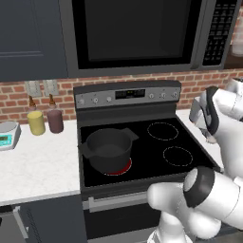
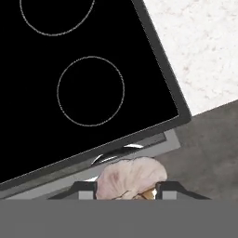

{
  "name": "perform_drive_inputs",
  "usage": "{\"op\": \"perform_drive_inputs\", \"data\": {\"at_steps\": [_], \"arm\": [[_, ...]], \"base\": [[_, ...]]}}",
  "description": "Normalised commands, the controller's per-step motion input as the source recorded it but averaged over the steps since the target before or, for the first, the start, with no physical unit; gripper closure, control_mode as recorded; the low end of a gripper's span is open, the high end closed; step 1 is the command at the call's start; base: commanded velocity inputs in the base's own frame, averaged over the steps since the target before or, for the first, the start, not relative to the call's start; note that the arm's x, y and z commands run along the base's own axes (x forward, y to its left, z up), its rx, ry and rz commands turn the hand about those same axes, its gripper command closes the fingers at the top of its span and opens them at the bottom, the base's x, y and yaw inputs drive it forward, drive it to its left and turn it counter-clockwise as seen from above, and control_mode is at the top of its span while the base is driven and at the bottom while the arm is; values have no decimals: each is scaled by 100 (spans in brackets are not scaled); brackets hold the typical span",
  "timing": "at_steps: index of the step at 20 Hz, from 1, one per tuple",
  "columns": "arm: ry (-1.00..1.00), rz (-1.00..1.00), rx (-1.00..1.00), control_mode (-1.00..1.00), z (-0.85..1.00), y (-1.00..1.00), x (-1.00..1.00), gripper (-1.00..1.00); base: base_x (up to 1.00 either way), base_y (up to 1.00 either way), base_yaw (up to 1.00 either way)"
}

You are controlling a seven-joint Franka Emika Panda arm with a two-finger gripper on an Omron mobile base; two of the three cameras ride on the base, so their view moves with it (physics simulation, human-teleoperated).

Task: Put the potato and garlic in the pot. Retrieve the spatula and lightly stir the vegetables in the pot.

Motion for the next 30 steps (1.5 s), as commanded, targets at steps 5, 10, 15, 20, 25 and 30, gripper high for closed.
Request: {"op": "perform_drive_inputs", "data": {"at_steps": [5,10,15,20,25,30], "arm": [[-29,40,0,-100,92,100,-15,100],[-39,33,-2,-100,18,100,1,100],[-24,30,-3,-100,2,100,1,100],[-5,27,-2,-100,25,100,7,100],[6,20,-7,-100,21,100,23,100],[10,4,-16,-100,-40,92,66,100]], "base": [[0,0,0],[0,0,0],[0,0,0],[0,0,0],[0,0,0],[0,0,0]]}}
